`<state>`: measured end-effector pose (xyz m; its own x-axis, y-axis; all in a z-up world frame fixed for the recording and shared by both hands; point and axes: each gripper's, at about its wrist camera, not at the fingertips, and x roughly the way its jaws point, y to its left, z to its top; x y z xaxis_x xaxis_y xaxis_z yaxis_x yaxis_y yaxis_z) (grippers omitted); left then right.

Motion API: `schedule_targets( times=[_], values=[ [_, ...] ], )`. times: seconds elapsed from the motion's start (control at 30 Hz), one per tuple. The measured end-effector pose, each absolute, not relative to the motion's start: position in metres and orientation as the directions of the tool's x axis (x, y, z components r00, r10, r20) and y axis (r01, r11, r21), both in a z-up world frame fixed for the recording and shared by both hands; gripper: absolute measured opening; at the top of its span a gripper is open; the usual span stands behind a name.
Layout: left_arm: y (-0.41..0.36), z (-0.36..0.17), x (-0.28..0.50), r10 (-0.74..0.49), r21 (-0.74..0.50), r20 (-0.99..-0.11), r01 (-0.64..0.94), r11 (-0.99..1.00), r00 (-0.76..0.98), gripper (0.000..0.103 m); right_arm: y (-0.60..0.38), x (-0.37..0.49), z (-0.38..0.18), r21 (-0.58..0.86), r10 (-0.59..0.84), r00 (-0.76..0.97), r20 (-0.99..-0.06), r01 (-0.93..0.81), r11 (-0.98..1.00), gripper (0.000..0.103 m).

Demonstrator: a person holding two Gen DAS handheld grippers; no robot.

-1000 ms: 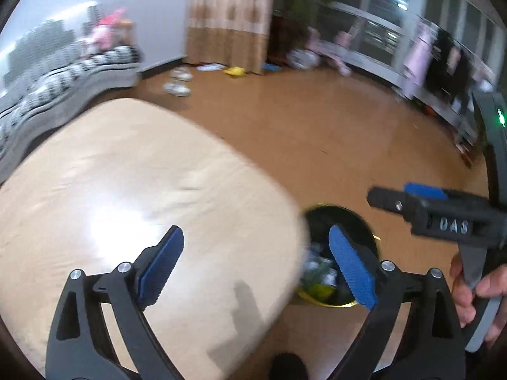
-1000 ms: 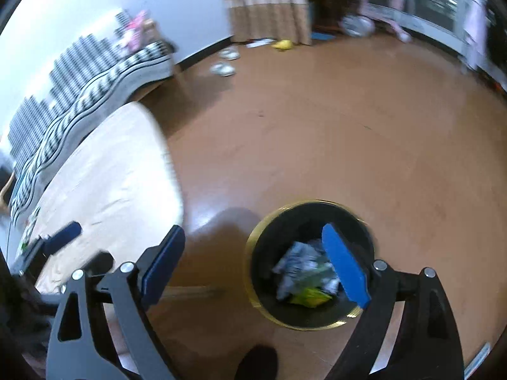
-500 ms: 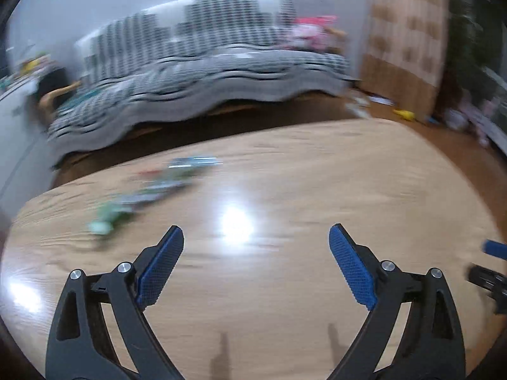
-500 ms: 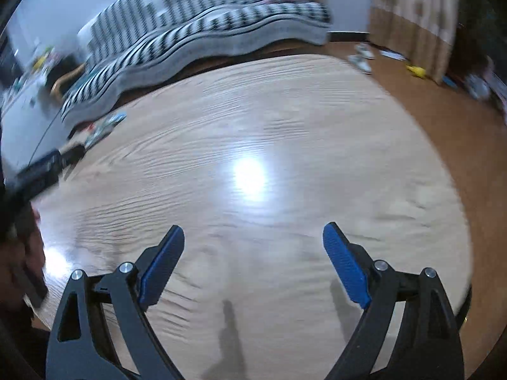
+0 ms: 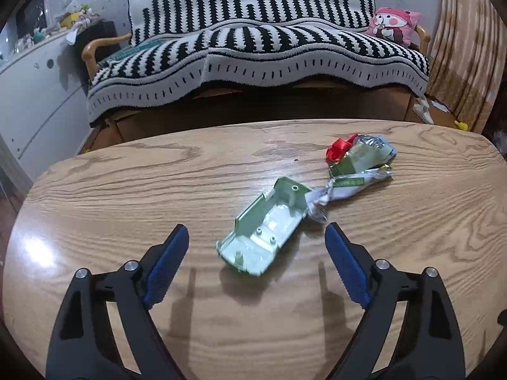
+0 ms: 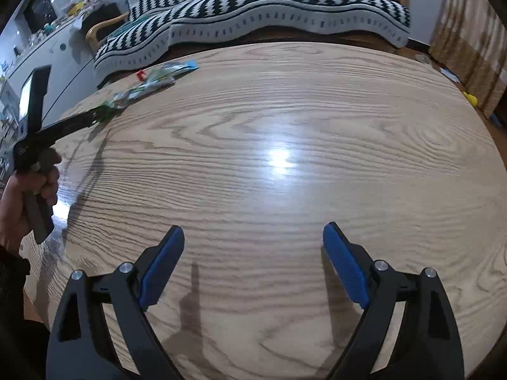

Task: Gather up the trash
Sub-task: 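Grasp the green plastic tray with left tool while right tool grasps white-green wrapper strip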

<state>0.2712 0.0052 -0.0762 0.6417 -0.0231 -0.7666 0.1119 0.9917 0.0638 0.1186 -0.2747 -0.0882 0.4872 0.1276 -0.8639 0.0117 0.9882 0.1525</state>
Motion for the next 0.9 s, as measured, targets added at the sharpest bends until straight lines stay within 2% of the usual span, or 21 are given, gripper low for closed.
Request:
schedule_targets(
  times=[0.07,0.1,0.13,0.4,0.53,0.7,0.9],
  values=[
    [0.008,-0.080,0.276,-0.047,0.040,-0.774,0.123,0.992,0.632,0.061,-0.269,0.123,-0.089,0.156,0.139,0.486,-0.863,-0.007,0.988,0.086],
    [0.009,-0.083,0.279,-0.058,0.032,-0.781,0.132,0.991,0.621,0.043,-0.266,0.126,-0.089,0.157,0.146,0.483,-0.864,-0.016,0.987,0.086],
    [0.009,-0.086,0.280,-0.057,0.034,-0.790,0.138,0.990,0.610,0.037,-0.265,0.127,-0.089,0.160,0.151,0.481,-0.863,-0.023,0.987,0.086],
    [0.027,-0.073,0.247,-0.044,0.004,-0.809,0.080,0.997,0.587,0.035,-0.226,0.161,-0.082,0.175,0.259,0.485,-0.836,-0.212,0.961,0.086],
    [0.036,-0.054,0.223,-0.022,0.012,-0.799,0.052,0.999,0.601,0.035,-0.203,0.200,-0.077,0.216,0.314,0.465,-0.828,-0.252,0.943,0.086],
    [0.046,-0.045,0.217,-0.025,-0.010,-0.792,0.028,1.000,0.610,0.035,-0.168,0.276,-0.069,0.357,0.349,0.423,-0.836,-0.064,0.932,0.086],
    [0.056,-0.046,0.222,-0.011,-0.012,-0.794,0.003,1.000,0.608,0.035,-0.125,0.336,-0.070,0.358,0.286,0.402,-0.870,0.115,0.926,0.086]
  ],
)
